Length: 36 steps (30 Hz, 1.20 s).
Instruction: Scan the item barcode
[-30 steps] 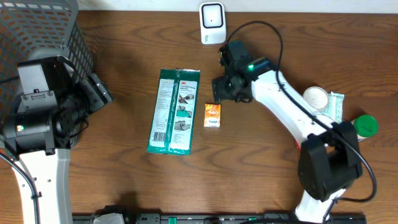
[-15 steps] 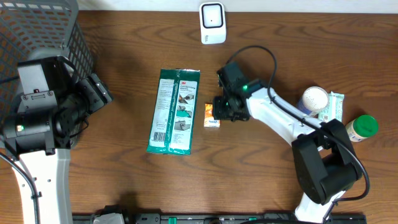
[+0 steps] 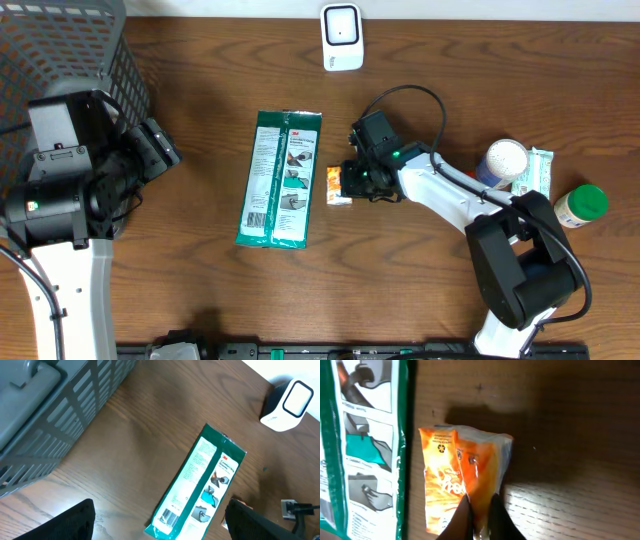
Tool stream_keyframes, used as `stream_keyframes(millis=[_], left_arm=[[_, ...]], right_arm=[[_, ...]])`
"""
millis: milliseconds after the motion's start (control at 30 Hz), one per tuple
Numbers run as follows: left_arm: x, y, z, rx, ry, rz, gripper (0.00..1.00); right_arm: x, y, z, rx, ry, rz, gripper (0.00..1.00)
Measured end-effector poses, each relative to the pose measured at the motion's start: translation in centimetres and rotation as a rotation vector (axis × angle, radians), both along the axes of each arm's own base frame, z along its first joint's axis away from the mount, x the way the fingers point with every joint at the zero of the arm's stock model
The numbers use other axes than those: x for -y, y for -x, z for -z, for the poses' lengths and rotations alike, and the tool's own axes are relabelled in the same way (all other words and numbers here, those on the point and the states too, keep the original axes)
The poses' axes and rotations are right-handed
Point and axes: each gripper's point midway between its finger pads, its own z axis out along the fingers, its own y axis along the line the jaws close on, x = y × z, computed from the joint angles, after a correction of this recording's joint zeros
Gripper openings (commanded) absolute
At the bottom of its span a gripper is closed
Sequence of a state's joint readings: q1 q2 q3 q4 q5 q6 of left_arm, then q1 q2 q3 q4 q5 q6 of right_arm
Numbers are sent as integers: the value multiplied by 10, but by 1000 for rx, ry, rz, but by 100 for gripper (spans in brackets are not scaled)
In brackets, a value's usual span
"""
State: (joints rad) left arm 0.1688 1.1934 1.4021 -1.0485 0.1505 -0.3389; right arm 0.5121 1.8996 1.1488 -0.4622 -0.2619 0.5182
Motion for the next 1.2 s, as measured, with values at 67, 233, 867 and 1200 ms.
stream_keyframes(millis=[67, 233, 867, 1200], left_arm=[[0, 0, 0, 0, 0, 0, 82], [0, 0, 0, 0, 0, 0, 81], [0, 0, 0, 0, 0, 0, 81], [0, 0, 0, 0, 0, 0, 81]], right_arm=[[-1, 1, -2, -4, -23, -18, 1], [5, 2, -24, -40, -205, -85, 6], [54, 12, -125, 24, -786, -245, 1], [48, 21, -168, 112, -1034, -350, 1]])
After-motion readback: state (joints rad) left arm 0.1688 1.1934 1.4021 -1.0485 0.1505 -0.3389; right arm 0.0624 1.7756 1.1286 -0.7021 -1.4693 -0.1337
